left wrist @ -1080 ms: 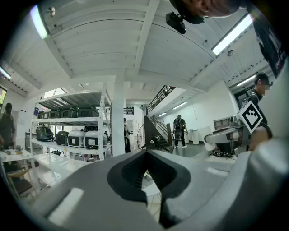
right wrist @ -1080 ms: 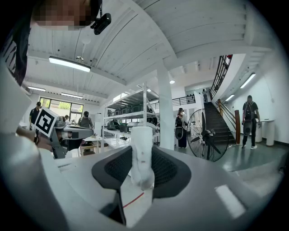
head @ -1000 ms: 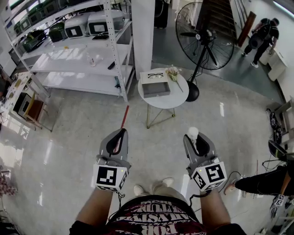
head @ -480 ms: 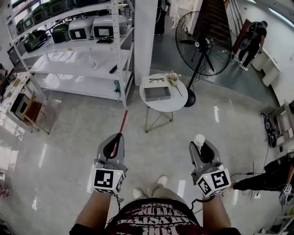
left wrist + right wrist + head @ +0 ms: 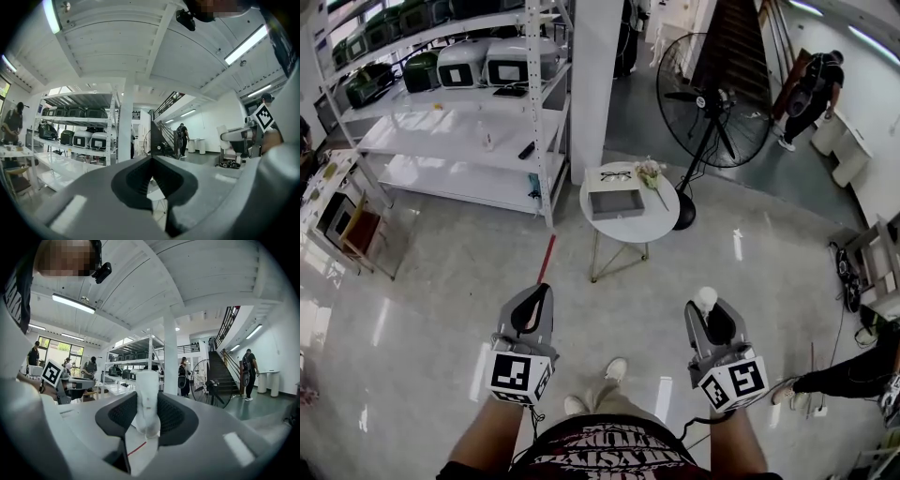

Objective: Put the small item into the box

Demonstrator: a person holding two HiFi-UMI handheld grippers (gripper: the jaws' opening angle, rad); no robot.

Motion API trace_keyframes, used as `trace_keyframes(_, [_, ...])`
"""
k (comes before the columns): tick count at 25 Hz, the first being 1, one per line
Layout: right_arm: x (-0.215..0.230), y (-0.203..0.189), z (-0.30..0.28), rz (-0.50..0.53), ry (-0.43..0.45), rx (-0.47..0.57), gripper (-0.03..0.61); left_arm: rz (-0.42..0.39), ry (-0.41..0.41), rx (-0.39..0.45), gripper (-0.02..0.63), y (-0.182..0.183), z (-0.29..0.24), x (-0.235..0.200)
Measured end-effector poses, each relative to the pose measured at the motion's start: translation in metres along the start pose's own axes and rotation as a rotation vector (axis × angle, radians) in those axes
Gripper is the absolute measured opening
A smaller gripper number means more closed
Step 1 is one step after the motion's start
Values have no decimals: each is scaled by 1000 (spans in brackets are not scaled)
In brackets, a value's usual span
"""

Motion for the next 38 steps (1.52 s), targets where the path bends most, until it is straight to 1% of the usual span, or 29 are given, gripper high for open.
trace_keyframes(3, [7,-5,-16,-16,15,-21,155,-8,-15,8,0,8,-20,2])
trace_keyframes(6, [10,-8,-34,-28,36,-32,155,-11,-8,1,0,15,-37,-3])
trace_keyframes(9, [15,-12,-50,-40,56,-33,155,-7,2,-17,0,10,-51,-8])
trace_keyframes(14, [31,-18,-79,-70,74,-43,155,-23,17,-52,0,4,-78,-17])
trace_keyframes(22, [53,-28,-122,-94,103,-61,155,-31,36,-72,0,-2,-121,-29])
trace_keyframes(25, [64,-28,-136,-97,112,-64,155,-31,49,-56,0,2,-137,-32])
trace_keyframes(29, [78,-25,-153,-92,123,-60,155,-58,61,15,0,23,-156,-33])
trace_keyframes(38, [108,-19,-180,-71,166,-52,155,-70,87,1,0,22,-193,-31])
Point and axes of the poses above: the fingertips, and each gripper's own axes: z backward along the fingers, x to its right, y out of its top, the point moved 2 cm from there along z, backward along the fingers, and after that the axes turned 12 degrees about -y, right-handed, at the moved point
